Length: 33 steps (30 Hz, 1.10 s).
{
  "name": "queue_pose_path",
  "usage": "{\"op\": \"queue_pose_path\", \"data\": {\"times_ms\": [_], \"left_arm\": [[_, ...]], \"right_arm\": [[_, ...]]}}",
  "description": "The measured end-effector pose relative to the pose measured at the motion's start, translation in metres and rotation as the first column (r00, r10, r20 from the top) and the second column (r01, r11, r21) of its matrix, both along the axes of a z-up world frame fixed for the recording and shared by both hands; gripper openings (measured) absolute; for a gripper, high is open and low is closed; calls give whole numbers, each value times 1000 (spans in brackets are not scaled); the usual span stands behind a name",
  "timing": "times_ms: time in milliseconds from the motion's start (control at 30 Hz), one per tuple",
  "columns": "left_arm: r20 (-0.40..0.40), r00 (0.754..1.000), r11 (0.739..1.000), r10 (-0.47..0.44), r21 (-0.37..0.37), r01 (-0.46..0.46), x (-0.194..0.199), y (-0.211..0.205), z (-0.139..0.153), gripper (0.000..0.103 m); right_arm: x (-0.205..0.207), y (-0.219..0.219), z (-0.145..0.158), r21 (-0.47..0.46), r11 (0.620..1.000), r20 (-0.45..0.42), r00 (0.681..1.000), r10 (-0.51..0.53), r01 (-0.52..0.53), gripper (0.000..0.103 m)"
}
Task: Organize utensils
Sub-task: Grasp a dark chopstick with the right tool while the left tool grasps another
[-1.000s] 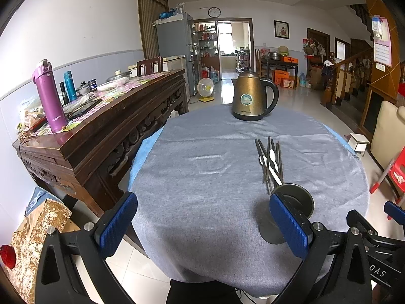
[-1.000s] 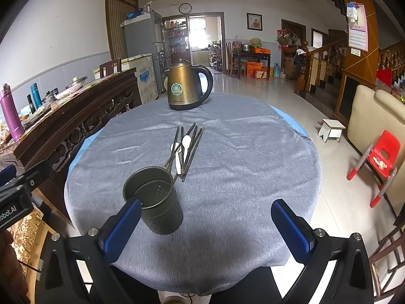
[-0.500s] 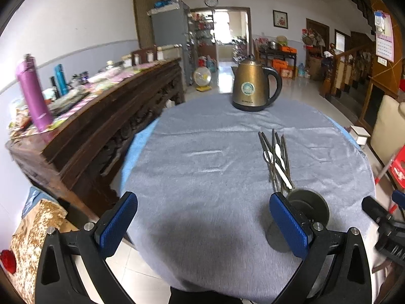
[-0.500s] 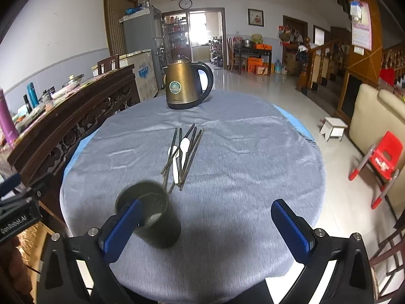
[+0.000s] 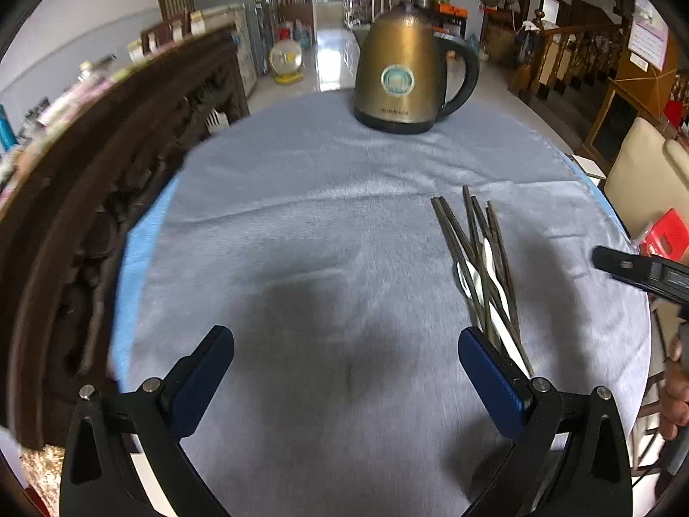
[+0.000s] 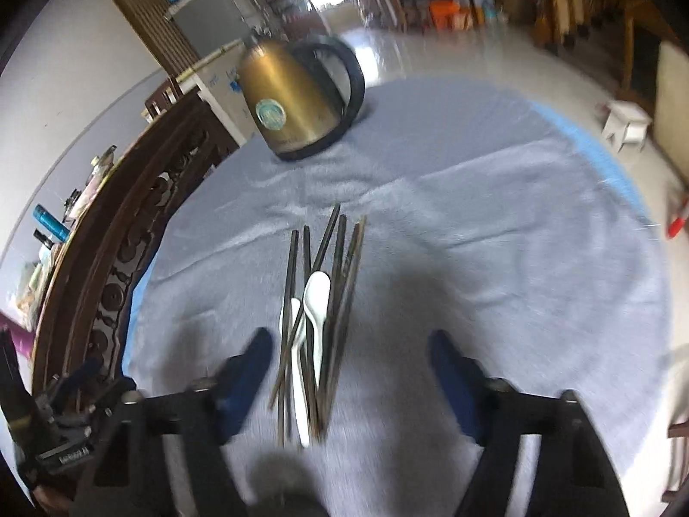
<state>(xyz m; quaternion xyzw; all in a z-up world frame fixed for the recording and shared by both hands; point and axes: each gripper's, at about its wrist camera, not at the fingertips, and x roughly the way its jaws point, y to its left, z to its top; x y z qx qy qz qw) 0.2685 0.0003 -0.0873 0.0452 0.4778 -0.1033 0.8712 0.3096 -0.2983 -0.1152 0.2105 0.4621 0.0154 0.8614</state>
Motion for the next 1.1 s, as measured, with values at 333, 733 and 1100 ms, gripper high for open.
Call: {"op": "queue_pose_path", "data": {"times_ms": [333,733,1100], "left_arm": [[-96,994,996,-48,-76,41,66,-33,-34,73],[-163,984,993,-76,-99,60,125,-80,-64,73],[-221,970,993,-99,-80,83,151,-105,-89,54]], "right_arm": [[95,-3,-66,133,991,-101,995,12,2,30],[134,9,-85,-67,997,-138,990,22,-32,12],[144,3,-98,-38,999,-186,983,2,-9,18]]}}
